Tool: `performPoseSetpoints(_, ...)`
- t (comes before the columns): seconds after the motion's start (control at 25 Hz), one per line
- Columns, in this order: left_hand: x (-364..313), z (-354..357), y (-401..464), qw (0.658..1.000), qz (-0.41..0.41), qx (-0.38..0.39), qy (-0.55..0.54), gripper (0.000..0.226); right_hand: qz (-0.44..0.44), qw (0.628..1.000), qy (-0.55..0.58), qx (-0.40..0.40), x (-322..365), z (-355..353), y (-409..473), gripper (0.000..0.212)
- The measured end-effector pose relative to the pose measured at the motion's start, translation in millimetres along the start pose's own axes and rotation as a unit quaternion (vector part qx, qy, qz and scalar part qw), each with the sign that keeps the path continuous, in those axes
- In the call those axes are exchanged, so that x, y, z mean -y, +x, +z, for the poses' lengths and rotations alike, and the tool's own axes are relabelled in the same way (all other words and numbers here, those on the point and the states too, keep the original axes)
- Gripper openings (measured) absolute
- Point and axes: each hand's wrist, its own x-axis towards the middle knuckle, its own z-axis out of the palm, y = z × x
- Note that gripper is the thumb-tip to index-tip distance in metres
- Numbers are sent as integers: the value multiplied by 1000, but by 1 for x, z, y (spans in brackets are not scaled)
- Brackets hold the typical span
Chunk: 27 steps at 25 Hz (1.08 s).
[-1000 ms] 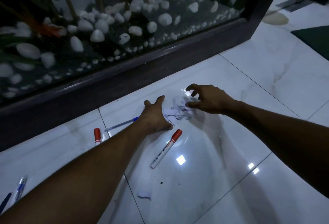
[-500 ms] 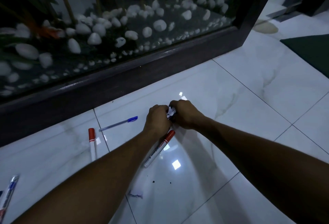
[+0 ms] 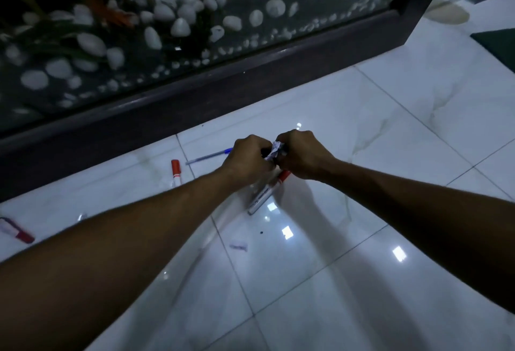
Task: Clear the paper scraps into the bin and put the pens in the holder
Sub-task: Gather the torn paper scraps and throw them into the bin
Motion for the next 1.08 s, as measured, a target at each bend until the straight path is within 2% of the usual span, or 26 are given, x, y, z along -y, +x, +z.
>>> performPoseSetpoints(0.12, 11, -11, -41, 997, -2, 59, 48, 4, 3, 997, 34, 75, 27, 11, -30, 6)
performPoseSetpoints(0.24, 19, -10, -85, 987, -14, 119, 109, 6, -30, 988, -7, 152, 50, 32, -59, 11)
performPoseSetpoints(0.32, 29, -4, -110, 981, -18, 142, 133, 13, -45, 983, -32, 174, 60, 51, -75, 11)
performPoseSetpoints(0.4, 40, 2, -126, 976, -13, 148, 162, 22, -48, 981, -43, 181, 65, 68, -87, 24)
performPoseSetpoints(0.52, 53, 5, -140, 967, -12, 147, 206, 46, -52, 980, -68, 182, 69, 84, -99, 36)
performPoseSetpoints(0.6, 61, 2, -146, 962, -40, 149, 226, 70, -63, 978, -84, 182, 68, 90, -104, 37)
performPoseSetpoints(0.68, 70, 2, -151, 959, -57, 152, 233, 85, -76, 978, -88, 176, 67, 93, -107, 41)
performPoseSetpoints(0.76, 76, 6, -154, 964, -51, 147, 215, 83, -83, 980, -84, 161, 68, 98, -111, 43)
performPoseSetpoints(0.84, 78, 12, -155, 974, -39, 127, 186, 71, -90, 984, -84, 131, 69, 104, -112, 40)
performPoseSetpoints(0.96, 76, 20, -154, 988, -22, 74, 134, 41, -86, 989, -56, 105, 71, 113, -111, 35)
performPoseSetpoints(1.08, 77, 24, -152, 996, -32, 31, 76, 15, -45, 994, -5, 97, 74, 117, -110, 22)
